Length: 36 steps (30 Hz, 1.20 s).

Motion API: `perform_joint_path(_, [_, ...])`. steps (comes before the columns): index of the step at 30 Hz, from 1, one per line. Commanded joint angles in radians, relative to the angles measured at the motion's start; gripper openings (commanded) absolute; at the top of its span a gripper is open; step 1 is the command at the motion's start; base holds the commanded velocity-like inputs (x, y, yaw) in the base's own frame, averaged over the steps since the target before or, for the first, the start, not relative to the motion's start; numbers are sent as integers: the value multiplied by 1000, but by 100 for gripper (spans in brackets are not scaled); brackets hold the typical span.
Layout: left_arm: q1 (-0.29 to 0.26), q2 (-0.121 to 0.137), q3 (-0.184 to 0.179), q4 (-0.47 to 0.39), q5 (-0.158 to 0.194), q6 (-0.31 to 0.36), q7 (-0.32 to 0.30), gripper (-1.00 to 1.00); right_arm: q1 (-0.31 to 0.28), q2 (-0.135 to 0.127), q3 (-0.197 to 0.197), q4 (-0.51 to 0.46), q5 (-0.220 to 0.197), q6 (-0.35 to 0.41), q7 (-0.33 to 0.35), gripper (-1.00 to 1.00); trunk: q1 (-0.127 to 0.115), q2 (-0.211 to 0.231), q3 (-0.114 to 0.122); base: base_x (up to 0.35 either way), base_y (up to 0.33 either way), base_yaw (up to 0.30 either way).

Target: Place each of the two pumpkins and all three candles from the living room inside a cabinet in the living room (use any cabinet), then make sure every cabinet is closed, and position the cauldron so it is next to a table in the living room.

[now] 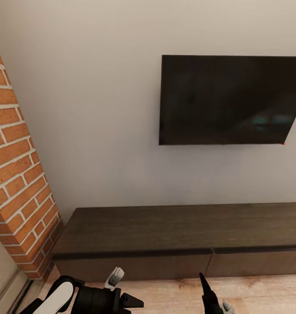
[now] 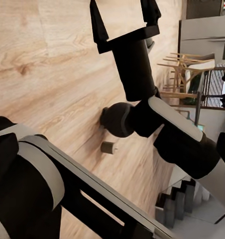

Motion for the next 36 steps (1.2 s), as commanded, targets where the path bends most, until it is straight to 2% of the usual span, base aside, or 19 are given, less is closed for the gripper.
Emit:
perform_joint_path(1, [-1,1,-1,1,-7,0,-11,100,-1,2,0,0,-6,-2,2,100,4,-8,-4,0,0,0])
perform_joint_path(3, [-1,2,-1,0,-3,0,-16,100,-5,3,1,-4,-4,-4,-1,100,12,-22,-10,0,0,0])
perform_joint_path(8, [-1,4,0,1,-8,-2,-83,100,-26,4,3,-8,4,-10,-7,100,31,-57,-26,0,0,0])
perform_joint_path(13, [-2,16,2,0,-11,-2,-107,100,-30,5,2,-9,-12,0,-5,100,50,-92,-42,0,0,0])
perform_joint_path(17, [-4,28,4,0,-11,-2,-112,100,-35,6,1,-11,-43,28,5,100,65,-120,-54,0,0,0])
perform_joint_path(20, [-5,38,24,1,-5,-2,-114,100,-46,6,1,-11,-60,63,38,100,77,-141,-64,0,0,0])
perform_joint_path(23, [-5,43,51,-3,3,-2,-116,100,-52,8,1,-12,-83,108,119,100,88,-162,-73,0,0,0])
perform_joint_path(25, [-6,45,64,-12,6,-2,-127,100,-53,15,2,-11,-89,114,137,100,96,-176,-79,0,0,0])
perform_joint_path(30, [-7,46,77,-15,1,-2,-171,100,-54,32,2,-9,-94,113,154,100,115,-211,-95,0,0,0])
perform_joint_path(36, [-7,45,79,-10,3,-2,-183,100,-54,35,3,-9,-83,85,152,100,138,-253,-114,0,0,0])
